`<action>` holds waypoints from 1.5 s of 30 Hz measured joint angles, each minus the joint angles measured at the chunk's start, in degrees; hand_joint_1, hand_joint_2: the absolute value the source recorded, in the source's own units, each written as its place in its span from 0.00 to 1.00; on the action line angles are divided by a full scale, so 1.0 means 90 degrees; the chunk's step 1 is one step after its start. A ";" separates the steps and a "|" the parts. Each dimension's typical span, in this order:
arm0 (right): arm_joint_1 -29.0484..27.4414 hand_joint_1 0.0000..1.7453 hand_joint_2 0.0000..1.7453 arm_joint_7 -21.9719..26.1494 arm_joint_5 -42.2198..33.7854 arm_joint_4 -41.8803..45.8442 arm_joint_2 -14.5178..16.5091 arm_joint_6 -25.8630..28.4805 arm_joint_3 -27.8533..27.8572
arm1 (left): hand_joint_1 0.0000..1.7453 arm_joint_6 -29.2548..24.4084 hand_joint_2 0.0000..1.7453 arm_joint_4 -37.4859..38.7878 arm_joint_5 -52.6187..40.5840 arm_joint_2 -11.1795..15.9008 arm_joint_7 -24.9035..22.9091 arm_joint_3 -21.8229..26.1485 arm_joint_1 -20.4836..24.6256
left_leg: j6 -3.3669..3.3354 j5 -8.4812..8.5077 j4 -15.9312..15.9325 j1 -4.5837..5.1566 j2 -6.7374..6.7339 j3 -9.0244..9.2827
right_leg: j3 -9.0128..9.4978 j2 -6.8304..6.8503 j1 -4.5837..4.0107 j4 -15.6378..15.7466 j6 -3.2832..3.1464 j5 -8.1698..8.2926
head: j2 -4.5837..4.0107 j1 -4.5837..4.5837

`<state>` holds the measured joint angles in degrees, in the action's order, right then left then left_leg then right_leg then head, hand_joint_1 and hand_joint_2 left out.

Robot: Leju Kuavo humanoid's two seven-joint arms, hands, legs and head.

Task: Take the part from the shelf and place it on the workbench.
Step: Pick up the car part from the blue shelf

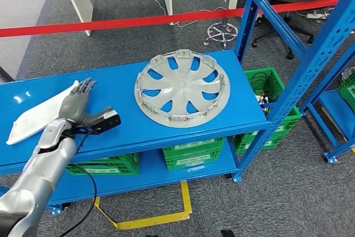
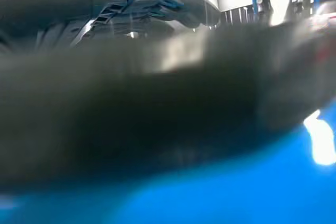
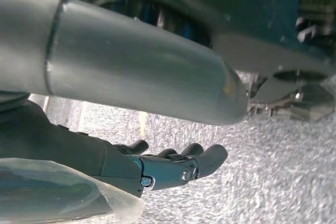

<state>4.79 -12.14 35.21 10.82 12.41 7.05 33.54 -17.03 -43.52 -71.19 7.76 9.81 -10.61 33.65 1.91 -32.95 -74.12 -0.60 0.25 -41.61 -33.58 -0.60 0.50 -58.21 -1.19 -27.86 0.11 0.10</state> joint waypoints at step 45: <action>0.0005 0.00 0.00 -0.0020 0.0090 0.0000 0.0097 0.0106 0.0742 | 0.00 -0.0316 1.00 -0.1321 -0.2085 0.1017 -0.3501 -0.1726 -0.0366 | -0.0284 0.0711 0.1751 -0.0003 -0.0022 0.0802 | -0.0817 0.0016 -0.0033 -0.1646 0.0260 -0.0860 | 0.0000 -0.0004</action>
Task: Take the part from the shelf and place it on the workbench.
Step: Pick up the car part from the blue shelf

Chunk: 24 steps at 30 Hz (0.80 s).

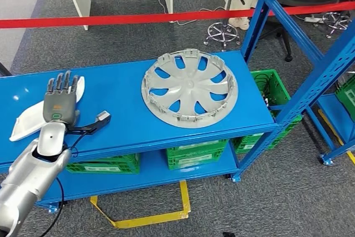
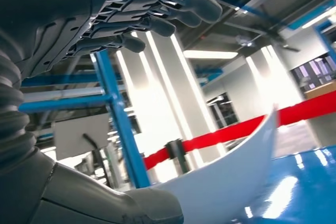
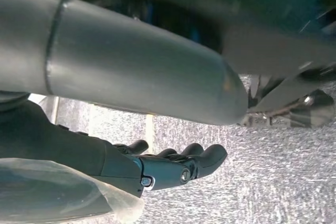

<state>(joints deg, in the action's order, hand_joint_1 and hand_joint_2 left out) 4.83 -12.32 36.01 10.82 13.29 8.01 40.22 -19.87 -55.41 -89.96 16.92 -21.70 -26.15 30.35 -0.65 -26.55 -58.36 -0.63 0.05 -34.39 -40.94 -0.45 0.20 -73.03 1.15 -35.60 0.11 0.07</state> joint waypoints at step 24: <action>0.0004 0.00 0.00 -0.0047 0.0276 0.0000 0.0000 -0.0044 0.0177 | 0.00 0.0489 1.00 0.1156 0.0003 0.0595 -0.0150 0.1203 0.0193 | 0.0182 0.0013 -0.0021 0.0037 0.0020 -0.0009 | 0.0772 -0.0047 -0.0027 0.1594 -0.0172 0.0821 | 0.0000 0.0017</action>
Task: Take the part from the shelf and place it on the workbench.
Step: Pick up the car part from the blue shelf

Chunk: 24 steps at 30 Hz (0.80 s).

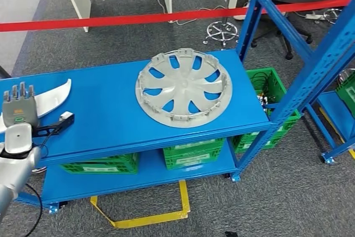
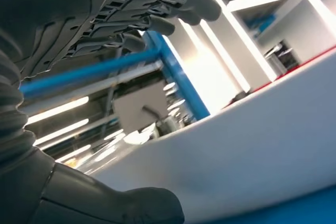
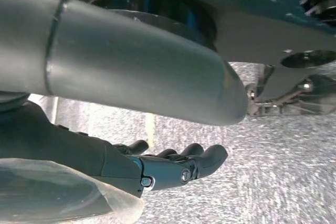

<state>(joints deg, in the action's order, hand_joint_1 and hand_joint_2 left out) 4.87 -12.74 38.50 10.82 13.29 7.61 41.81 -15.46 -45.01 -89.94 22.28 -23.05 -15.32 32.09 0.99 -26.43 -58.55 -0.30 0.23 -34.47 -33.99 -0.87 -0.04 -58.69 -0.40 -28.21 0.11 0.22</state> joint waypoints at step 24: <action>0.0029 0.00 0.00 0.0004 0.0281 0.0002 -0.0005 0.0010 0.0058 | 1.00 -0.1682 1.00 0.1236 -0.0003 -0.0005 0.0736 0.0975 0.0260 | 0.0155 -0.0609 -0.1596 -0.0086 -0.0007 -0.0712 | 0.0129 0.0028 0.0044 0.0089 -0.0108 -0.0009 | 0.0000 0.0011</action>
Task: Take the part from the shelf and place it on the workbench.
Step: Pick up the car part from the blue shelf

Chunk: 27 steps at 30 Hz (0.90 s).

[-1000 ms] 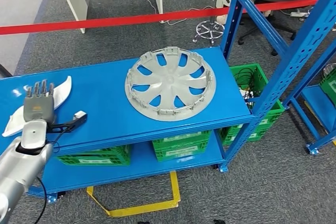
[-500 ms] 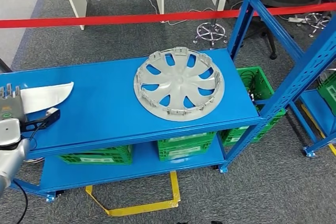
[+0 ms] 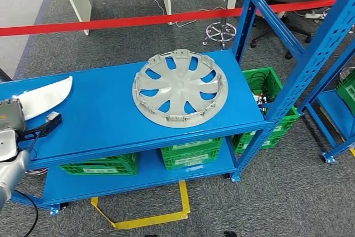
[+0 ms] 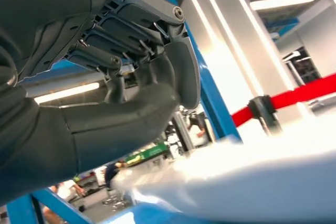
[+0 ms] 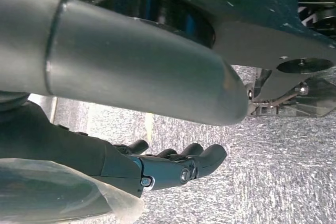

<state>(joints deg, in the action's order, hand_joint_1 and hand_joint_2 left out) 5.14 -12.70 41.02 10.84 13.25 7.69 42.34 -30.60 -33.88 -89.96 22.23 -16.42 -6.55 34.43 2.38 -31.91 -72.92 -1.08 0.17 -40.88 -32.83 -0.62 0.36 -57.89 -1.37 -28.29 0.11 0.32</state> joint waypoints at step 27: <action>0.0045 0.00 0.00 0.0036 0.0274 0.0000 0.0007 0.0073 0.0219 | 1.00 -0.1065 1.00 -0.2758 0.0038 -0.1294 0.2458 0.1778 -0.1317 | -0.0059 0.0021 0.0561 0.0050 -0.0007 0.0274 | -0.0033 0.0020 -0.0022 -0.0032 0.0014 -0.0003 | 0.0000 0.0001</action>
<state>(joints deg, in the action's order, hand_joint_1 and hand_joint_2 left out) 5.54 -12.38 43.49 10.84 13.31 8.35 44.31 -40.19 -58.71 -89.62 10.58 5.70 9.46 22.57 1.85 -31.72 -67.87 -0.63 0.10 -38.42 -33.13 -0.44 0.17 -58.17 -1.25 -28.31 0.11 0.33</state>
